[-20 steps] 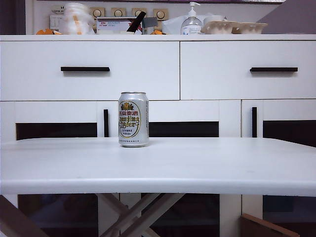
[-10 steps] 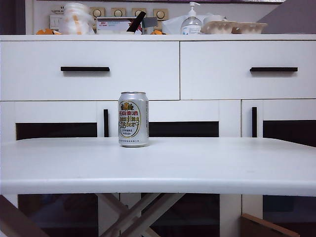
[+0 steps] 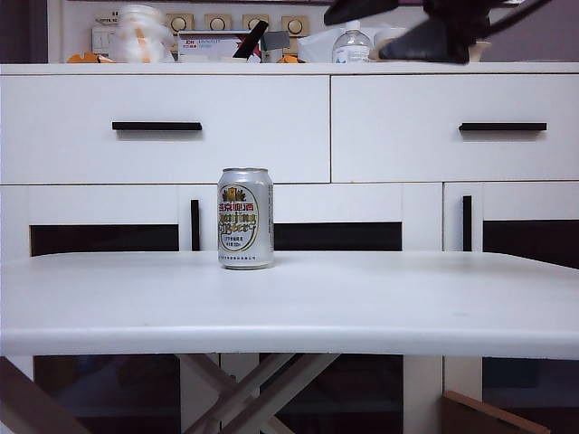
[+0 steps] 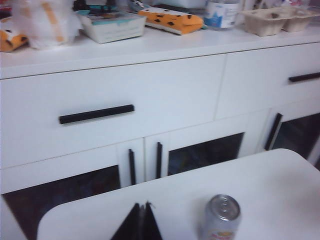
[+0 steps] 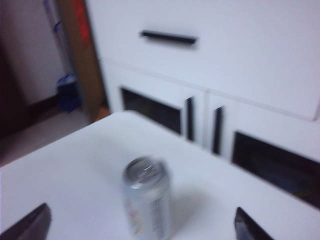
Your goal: Pick up a can of beer from the white table, open the left drawer, place the beer inside the drawer, and finally close the drawer.
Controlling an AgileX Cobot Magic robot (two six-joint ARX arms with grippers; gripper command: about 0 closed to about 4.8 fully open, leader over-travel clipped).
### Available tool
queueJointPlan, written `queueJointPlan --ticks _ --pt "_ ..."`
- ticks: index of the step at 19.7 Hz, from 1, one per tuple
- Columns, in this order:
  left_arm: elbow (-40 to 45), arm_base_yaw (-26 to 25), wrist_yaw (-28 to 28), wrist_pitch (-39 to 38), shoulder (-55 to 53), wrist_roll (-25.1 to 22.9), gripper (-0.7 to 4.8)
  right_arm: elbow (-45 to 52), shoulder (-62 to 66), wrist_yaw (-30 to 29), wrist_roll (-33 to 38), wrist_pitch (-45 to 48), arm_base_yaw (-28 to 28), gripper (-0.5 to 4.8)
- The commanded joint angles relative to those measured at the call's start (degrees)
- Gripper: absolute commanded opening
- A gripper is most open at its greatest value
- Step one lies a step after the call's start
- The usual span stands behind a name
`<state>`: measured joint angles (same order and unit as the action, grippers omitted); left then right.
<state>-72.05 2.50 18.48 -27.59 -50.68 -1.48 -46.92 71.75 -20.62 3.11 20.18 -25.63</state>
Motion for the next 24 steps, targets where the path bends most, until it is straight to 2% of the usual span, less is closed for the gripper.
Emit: queueJointPlan --ticks 1,7,15,24 --pt "-0.2 0.0 0.4 0.5 -0.3 0.0 -0.06 -0.2 3.2 -0.3 -0.6 6.2 -0.6 4.79" --pt "-0.2 0.0 0.4 0.7 -0.6 0.0 -0.06 -0.6 13.1 -2.1 -0.6 18.0 -1.2 4.79" --pt "-0.2 0.0 0.4 0.6 -0.8 0.0 -0.06 -12.3 28.2 -6.5 -0.8 17.7 -2.6 4.79" --pt "-0.2 0.0 0.4 0.7 -1.0 0.0 -0.06 -25.0 39.8 -6.1 -3.8 12.4 -5.7 4.79"
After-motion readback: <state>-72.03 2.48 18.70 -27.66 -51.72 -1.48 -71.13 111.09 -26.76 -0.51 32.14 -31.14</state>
